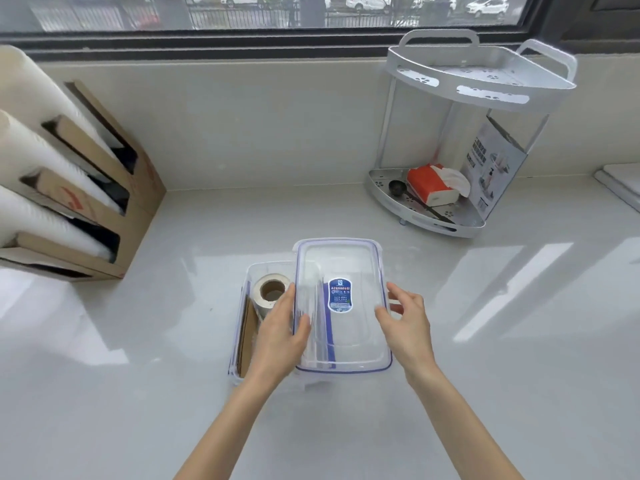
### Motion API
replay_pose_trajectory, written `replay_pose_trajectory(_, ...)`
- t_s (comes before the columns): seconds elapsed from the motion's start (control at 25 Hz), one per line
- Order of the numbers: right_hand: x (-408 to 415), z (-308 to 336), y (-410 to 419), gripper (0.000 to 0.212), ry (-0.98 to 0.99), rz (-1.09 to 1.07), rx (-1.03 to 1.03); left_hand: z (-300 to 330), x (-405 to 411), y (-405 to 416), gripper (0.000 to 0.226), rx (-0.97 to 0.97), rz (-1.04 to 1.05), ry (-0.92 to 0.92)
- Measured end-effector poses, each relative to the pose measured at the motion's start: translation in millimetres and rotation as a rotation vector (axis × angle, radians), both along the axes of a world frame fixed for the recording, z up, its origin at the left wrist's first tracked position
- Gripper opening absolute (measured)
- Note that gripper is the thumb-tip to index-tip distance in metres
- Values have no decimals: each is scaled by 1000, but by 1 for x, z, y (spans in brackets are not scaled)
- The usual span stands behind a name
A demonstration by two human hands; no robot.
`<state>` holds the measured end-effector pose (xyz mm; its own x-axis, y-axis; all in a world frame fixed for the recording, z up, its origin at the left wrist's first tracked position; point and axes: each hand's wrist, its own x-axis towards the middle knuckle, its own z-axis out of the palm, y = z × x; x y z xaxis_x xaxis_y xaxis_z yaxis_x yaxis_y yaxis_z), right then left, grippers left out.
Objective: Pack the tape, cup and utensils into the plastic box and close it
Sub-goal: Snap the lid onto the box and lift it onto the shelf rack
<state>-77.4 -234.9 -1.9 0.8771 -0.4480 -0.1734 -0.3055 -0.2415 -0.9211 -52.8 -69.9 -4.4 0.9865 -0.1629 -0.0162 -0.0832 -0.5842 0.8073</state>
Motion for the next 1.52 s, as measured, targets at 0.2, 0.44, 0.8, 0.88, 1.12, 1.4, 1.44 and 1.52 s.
replay_pose_trajectory(0.2, 16, -7, 39, 45, 41, 112, 15, -10, 10, 48, 51, 53, 80, -12)
replay_pose_trajectory(0.44, 26, -15, 64, 43, 92, 173, -14, -18, 10, 73, 44, 16, 102, 15)
replay_pose_trajectory(0.8, 25, -24, 72, 44, 144, 196, -88, -31, 9, 76, 49, -43, 114, 111)
replay_pose_trajectory(0.88, 25, -25, 74, 45, 148, 187, -95, -33, 10, 77, 49, -53, 128, 131)
replay_pose_trajectory(1.12, 29, -27, 78, 45, 150, 160, -108, -33, 15, 76, 50, -179, 188, 274)
replay_pose_trajectory(1.4, 27, -30, 74, 48, 219, 86, 73, -34, 17, 74, 52, -352, 270, 407)
replay_pose_trajectory(1.44, 25, -31, 73, 52, 245, 77, 125, -35, 17, 75, 52, -364, 283, 421)
replay_pose_trajectory(1.52, 23, -33, 68, 64, 310, 71, 193, -35, 18, 76, 52, -379, 301, 450)
